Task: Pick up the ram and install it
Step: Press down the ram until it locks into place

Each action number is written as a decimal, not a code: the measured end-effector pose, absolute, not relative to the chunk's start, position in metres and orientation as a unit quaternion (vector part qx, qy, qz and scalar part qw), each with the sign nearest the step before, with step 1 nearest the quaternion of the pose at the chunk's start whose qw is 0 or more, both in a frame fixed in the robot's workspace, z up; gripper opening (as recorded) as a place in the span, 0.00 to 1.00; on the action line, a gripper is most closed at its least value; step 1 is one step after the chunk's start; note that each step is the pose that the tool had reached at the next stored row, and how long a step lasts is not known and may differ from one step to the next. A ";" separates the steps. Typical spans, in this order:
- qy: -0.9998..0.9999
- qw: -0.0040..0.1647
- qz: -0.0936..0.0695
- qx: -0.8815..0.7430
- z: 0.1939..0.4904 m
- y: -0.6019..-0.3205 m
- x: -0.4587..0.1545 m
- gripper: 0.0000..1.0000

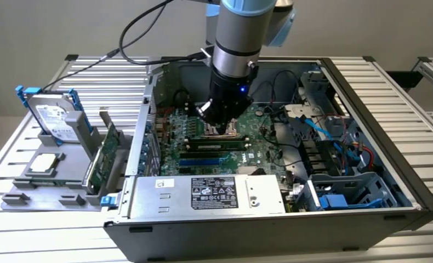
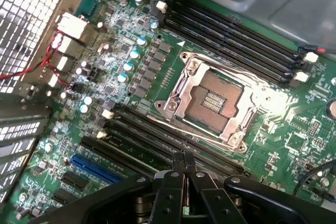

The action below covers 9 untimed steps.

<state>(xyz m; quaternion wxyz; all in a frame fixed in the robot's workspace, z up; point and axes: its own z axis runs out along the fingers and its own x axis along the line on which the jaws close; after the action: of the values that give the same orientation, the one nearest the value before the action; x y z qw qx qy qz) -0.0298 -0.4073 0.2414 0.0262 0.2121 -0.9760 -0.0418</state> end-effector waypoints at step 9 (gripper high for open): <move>-0.988 0.023 -0.043 0.144 0.241 -0.407 -0.030 0.11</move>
<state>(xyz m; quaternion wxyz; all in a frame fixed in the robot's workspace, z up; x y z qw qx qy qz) -0.0298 -0.4072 0.2413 0.0233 0.1443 -0.9883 -0.0429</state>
